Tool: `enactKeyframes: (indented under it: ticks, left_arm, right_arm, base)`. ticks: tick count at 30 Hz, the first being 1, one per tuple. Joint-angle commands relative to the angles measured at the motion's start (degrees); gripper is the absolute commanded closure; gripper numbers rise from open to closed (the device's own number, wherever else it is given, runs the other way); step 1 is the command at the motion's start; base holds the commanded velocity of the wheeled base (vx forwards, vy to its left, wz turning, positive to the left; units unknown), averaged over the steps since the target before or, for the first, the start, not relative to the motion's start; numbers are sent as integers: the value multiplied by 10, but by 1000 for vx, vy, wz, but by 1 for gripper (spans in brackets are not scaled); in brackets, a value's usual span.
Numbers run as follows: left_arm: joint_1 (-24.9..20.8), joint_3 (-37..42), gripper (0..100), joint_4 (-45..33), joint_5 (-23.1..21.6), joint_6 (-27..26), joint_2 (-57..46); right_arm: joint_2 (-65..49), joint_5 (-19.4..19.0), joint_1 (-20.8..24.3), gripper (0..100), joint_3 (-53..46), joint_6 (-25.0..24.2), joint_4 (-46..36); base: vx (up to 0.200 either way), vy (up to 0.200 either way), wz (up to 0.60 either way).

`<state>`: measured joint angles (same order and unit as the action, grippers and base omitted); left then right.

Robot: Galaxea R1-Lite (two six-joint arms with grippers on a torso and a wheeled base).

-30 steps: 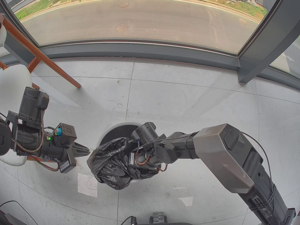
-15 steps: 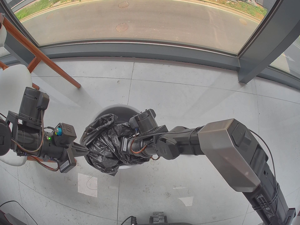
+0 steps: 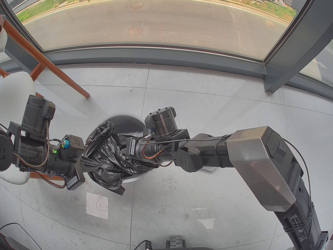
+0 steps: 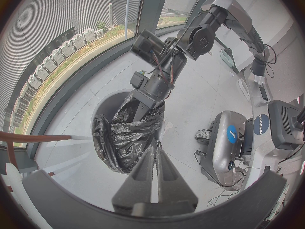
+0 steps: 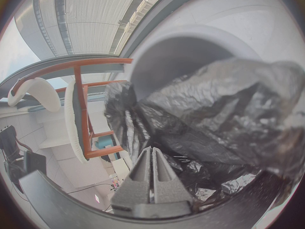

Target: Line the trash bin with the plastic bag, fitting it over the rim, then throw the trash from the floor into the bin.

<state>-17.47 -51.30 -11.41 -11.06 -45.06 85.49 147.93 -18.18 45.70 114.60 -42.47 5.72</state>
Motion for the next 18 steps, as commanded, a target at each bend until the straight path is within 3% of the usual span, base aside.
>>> enactKeyframes:
  ticks: [1, 8, 13, 18]
  left_arm:
    - [0, -5, 100, 3, 8, 0, 21]
    - [10, -10, 100, 37, 9, 0, 49]
    - [20, -18, 100, 37, 9, 0, 61]
    - [41, -17, 100, 36, 9, 0, 61]
  right_arm:
    - [-15, -2, -5, 100, 0, 0, 2]
    - [-37, 0, -18, 100, 0, -11, 7]
    - [-65, 0, -17, 100, 0, -74, 30]
    - [-85, 11, -25, 100, 0, -80, 29]
  base:
    - [0, 0, 0]
    - [0, 0, 0]
    - [0, 0, 0]
    - [0, 0, 0]
